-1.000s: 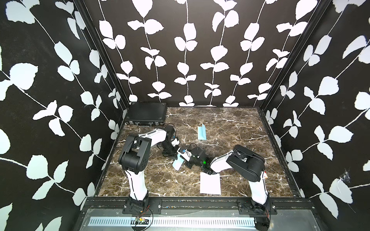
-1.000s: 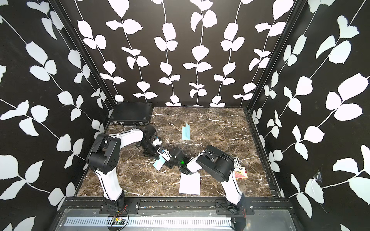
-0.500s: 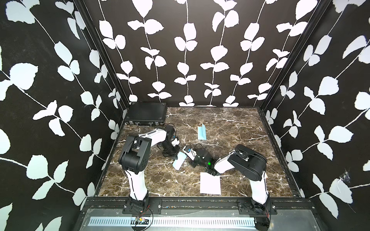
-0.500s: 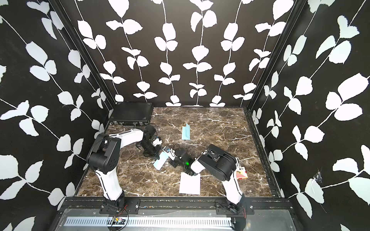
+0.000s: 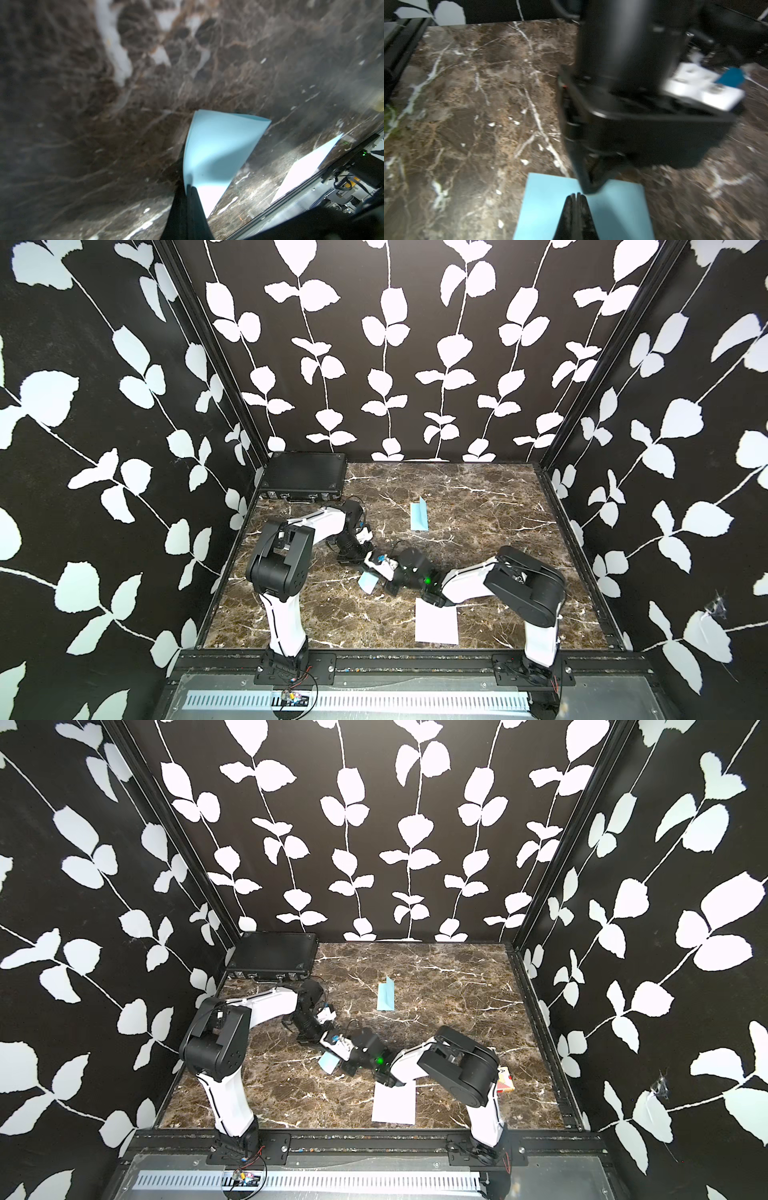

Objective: Fold the square paper along the opposite sides
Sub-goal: Smooth out the paper at the center of the board.

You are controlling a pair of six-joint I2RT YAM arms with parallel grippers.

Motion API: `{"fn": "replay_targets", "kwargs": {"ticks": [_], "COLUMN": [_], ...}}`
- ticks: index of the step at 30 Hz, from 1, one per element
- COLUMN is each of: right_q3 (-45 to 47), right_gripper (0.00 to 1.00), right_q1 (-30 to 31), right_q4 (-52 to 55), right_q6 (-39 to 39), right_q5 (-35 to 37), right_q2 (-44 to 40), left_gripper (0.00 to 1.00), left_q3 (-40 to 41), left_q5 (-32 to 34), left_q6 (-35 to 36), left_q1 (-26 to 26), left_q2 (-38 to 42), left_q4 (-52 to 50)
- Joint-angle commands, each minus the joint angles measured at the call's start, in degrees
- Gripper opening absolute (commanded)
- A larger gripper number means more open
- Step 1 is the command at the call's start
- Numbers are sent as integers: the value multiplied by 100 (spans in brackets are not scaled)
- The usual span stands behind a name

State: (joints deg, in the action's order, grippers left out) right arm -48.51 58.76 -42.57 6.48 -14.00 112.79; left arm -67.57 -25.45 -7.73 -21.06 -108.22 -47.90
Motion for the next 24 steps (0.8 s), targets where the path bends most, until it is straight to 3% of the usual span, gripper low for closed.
{"fn": "replay_targets", "kwargs": {"ticks": [1, 9, 24], "right_q3": [-163, 19, 716], "right_gripper": [2, 0, 0], "right_q1": [29, 105, 469], "right_q4": [380, 1480, 1590], "right_q6": [152, 325, -33], "right_q5": [-210, -86, 322], "right_q2": [394, 454, 94], "left_gripper": [0, 0, 0], "left_q3": [-90, -107, -124], "left_q5": [91, 229, 269], "left_q6": [-2, -2, 17], "left_q1": [32, 49, 105], "left_q2": [22, -15, -10], "left_q4": [33, 7, -21]}}
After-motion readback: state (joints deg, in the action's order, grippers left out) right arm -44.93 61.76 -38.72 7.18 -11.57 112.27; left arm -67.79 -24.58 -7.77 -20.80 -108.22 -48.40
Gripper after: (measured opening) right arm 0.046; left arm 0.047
